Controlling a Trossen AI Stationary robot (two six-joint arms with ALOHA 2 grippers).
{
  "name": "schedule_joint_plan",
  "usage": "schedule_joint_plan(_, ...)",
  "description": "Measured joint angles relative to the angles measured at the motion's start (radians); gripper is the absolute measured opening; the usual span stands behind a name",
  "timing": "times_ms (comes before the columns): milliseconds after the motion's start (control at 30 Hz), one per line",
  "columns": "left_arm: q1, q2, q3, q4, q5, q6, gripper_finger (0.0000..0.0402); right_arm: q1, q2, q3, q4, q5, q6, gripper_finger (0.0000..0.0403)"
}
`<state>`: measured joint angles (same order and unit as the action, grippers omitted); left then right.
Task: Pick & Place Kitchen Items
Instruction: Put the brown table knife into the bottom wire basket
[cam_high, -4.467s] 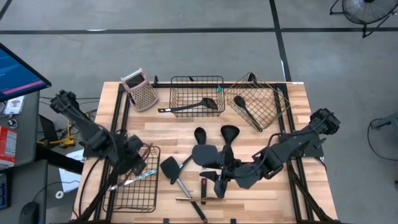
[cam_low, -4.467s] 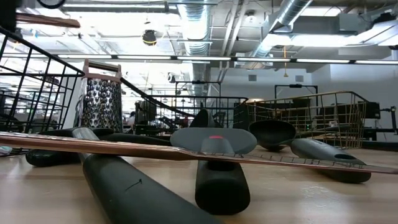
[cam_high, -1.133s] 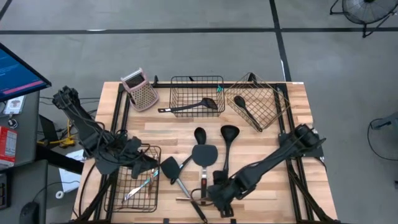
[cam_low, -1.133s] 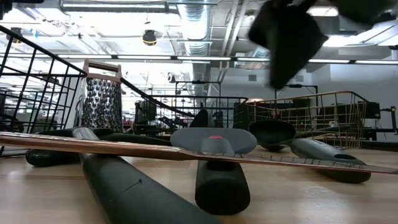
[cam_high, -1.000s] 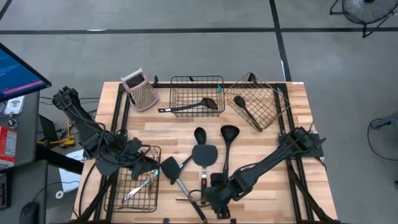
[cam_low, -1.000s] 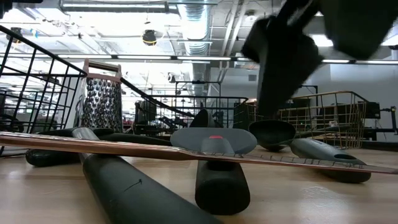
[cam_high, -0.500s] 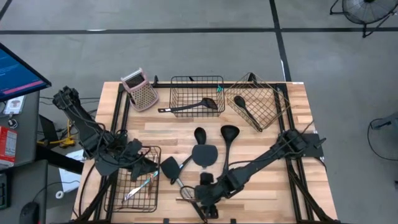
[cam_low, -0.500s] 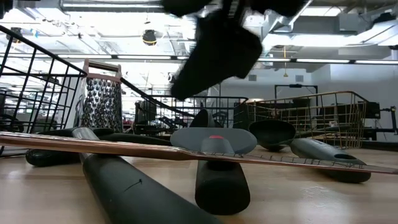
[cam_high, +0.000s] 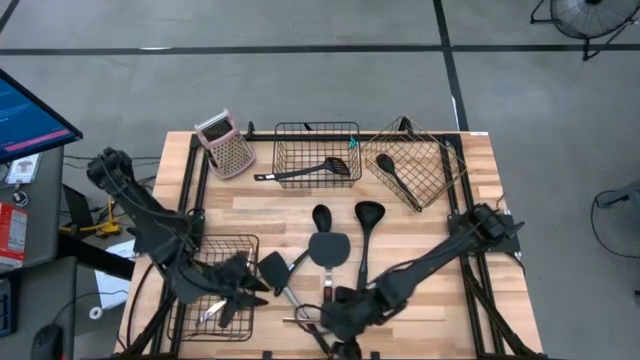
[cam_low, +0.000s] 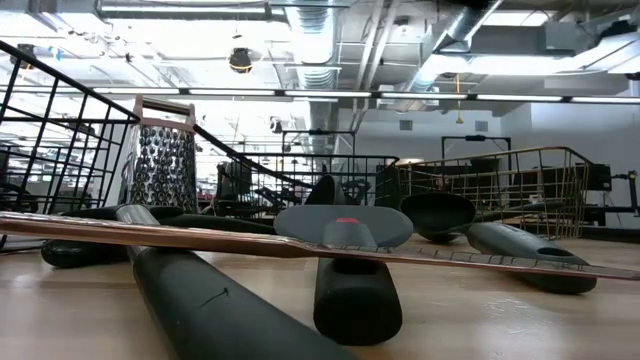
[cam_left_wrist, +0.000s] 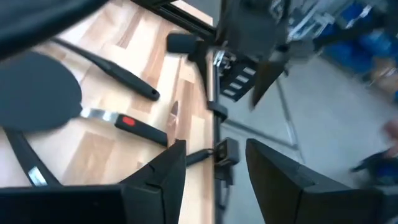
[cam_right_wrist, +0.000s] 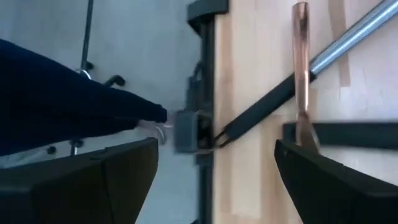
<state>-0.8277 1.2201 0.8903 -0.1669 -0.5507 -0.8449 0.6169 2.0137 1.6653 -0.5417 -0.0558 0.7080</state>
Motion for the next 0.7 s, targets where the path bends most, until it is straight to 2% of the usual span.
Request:
schedule_joint_plan(100, 0.02, 0.075, 0.052, 0.001, 0.004, 0.112, 0.0157, 0.047, -0.057, 0.0, -0.022, 0.049, 0.057, 0.0317)
schedule_joint_plan(200, 0.051, 0.149, 0.102, 0.001, 0.052, 0.218, 0.0165, 0.094, -0.113, 0.0, -0.03, 0.131, 0.122, 0.0317)
schedule_joint_plan(433, 0.106, 0.304, 0.186, 0.002, 0.156, 0.413, 0.0212, 0.181, -0.173, 0.0, -0.069, 0.359, 0.242, 0.0317)
schedule_joint_plan(567, 0.118, 0.38, 0.194, 0.0, 0.201, 0.422, 0.024, 0.204, -0.165, 0.0, -0.091, 0.394, 0.304, 0.0317)
schedule_joint_plan(700, 0.118, 0.454, 0.194, 0.009, 0.209, 0.422, 0.0251, 0.22, -0.156, 0.0, -0.093, 0.397, 0.339, 0.0317)
